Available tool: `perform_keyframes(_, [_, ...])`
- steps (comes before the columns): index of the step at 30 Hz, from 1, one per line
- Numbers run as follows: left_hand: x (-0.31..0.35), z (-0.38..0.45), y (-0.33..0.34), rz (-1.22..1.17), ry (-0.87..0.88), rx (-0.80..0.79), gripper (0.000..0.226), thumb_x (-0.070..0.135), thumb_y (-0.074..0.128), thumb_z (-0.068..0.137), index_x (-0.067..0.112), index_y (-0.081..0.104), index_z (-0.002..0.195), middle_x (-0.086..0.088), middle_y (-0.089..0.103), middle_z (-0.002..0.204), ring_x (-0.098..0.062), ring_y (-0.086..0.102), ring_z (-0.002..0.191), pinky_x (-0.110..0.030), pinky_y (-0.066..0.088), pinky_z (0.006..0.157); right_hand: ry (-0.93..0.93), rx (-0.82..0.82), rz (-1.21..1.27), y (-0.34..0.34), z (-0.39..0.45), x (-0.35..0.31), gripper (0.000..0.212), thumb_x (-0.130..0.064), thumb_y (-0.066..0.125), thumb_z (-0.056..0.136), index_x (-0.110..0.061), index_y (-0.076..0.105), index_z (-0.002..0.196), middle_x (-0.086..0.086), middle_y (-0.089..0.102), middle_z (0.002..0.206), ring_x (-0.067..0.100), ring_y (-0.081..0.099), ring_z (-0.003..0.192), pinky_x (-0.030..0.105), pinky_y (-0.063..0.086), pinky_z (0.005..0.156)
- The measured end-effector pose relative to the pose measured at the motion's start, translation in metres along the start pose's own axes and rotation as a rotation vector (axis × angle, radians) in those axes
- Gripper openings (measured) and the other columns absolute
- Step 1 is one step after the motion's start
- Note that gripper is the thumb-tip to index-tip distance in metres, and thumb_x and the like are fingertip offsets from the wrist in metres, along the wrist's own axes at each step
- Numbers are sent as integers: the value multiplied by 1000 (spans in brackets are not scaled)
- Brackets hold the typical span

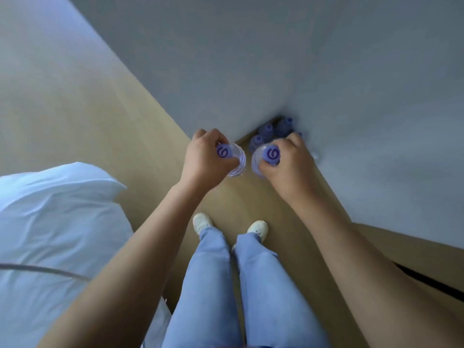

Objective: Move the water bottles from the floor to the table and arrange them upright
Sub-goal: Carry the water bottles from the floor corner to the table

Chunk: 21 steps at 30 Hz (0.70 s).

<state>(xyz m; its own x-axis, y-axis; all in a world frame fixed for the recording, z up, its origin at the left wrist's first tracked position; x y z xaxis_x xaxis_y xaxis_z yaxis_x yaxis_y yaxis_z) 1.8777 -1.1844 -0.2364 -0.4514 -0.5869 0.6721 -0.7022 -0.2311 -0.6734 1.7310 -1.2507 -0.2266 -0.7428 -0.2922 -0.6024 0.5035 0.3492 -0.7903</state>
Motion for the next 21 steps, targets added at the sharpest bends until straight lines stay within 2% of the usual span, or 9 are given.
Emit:
perform_keyframes(3, [18, -11, -63, 32, 38, 46, 24, 16, 70, 62, 21, 53, 77, 4, 43, 80, -3, 41, 63, 2, 32, 54, -97, -33, -34, -23, -6, -53, 23, -11, 65, 75, 6, 60, 89, 21, 52, 104, 39, 55, 90, 44, 41, 77])
perform_keyframes(6, [27, -26, -123, 54, 78, 91, 23, 15, 70, 62, 22, 52, 76, 10, 38, 75, -3, 41, 62, 1, 32, 53, -190, -66, -24, -36, -16, -110, 22, -11, 64, 75, 6, 60, 89, 19, 51, 102, 39, 56, 83, 44, 43, 76])
perform_keyframes(11, [19, -54, -213, 81, 130, 170, 20, 17, 70, 61, 21, 54, 73, 7, 45, 75, -7, 43, 64, -10, 31, 54, -298, -104, 5, -39, -32, -196, 19, -13, 65, 73, 1, 60, 85, 11, 49, 91, 33, 54, 76, 35, 43, 69])
perform_keyframes(14, [4, -67, -262, 102, 135, 220, 18, 19, 71, 62, 16, 57, 72, 3, 51, 76, -14, 47, 70, -13, 33, 54, -343, -107, 14, -33, -34, -246, 20, -16, 67, 71, -1, 61, 82, 4, 46, 83, 25, 51, 71, 26, 33, 60])
perform_keyframes(21, [-36, -80, -356, 79, 94, 340, 21, 19, 73, 60, 5, 65, 74, 0, 57, 68, -17, 53, 66, -22, 41, 54, -469, -140, 35, -5, -30, -348, 22, -18, 69, 67, -1, 60, 78, 6, 49, 81, 22, 49, 71, 25, 34, 57])
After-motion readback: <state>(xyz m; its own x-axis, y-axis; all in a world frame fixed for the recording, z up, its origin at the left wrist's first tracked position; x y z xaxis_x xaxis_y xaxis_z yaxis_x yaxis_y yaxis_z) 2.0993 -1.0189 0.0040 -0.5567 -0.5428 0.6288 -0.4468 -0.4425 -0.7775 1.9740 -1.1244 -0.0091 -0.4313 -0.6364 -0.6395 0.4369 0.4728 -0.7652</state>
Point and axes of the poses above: each hand's wrist, its own z-axis towards the middle knuckle, its own y-axis out of the palm, x = y × z, the point moved 2 cm from there along z, towards the middle knuckle
